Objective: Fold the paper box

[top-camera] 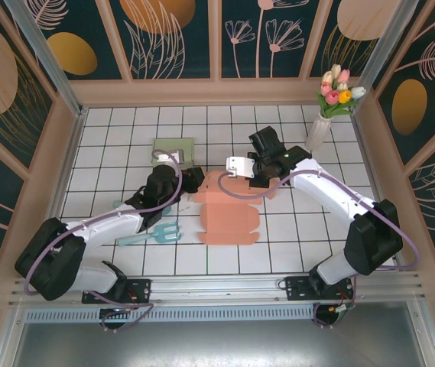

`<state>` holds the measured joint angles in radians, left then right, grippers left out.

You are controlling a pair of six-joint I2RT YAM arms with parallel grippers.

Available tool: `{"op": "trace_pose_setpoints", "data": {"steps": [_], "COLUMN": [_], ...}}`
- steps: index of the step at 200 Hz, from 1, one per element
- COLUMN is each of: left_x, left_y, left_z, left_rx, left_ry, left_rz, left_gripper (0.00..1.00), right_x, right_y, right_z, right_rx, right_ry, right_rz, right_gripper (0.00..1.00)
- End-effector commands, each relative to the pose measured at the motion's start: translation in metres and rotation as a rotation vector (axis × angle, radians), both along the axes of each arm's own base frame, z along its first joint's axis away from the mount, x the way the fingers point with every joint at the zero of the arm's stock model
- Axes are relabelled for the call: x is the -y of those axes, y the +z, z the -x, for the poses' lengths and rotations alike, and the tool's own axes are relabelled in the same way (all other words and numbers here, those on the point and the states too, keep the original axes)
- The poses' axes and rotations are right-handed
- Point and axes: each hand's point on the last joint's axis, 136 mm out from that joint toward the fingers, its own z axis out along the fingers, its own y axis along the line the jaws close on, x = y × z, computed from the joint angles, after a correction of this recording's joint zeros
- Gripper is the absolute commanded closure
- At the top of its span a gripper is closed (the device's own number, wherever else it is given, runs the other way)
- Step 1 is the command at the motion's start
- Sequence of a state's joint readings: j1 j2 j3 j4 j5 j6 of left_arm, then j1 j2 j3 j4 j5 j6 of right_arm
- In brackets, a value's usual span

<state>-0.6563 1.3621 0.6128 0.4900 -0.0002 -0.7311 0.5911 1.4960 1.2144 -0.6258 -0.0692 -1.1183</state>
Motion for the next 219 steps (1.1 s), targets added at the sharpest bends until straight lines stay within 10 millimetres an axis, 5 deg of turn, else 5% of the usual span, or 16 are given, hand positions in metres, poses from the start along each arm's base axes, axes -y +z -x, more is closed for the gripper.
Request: {"op": "trace_pose_setpoints", "data": {"steps": [1, 67, 103, 164, 195, 219], "left_x": [0.02, 0.058, 0.032, -0.036, -0.002, 0.027], "left_y": [0.023, 0.001, 0.0, 0.042, 0.048, 0.031], "left_z": [-0.002, -0.005, -0.014, 0.007, 0.037, 0.049], "left_rx": [0.04, 0.001, 0.025, 0.133, 0.147, 0.094], "left_ry": [-0.055, -0.101, 0.022, 0.215, 0.022, -0.104], "left_rz": [0.062, -0.004, -0.085, -0.188, -0.091, -0.028], "left_gripper": [0.72, 0.68, 0.66, 0.65, 0.67, 0.71], "right_x": [-0.008, -0.011, -0.008, 0.004, 0.0, 0.009], "right_y": [0.01, 0.004, 0.007, -0.001, -0.002, -0.004], "right_z": [-0.009, -0.015, -0.015, -0.027, -0.029, -0.034], "right_rx": [0.011, -0.011, 0.004, -0.008, -0.026, -0.037], "right_ry": [-0.027, -0.06, -0.063, -0.122, -0.116, -0.141], "right_rz": [-0.037, -0.04, -0.04, -0.032, -0.041, -0.05], "right_gripper": [1.0, 1.0, 1.0, 1.0, 1.0, 1.0]}}
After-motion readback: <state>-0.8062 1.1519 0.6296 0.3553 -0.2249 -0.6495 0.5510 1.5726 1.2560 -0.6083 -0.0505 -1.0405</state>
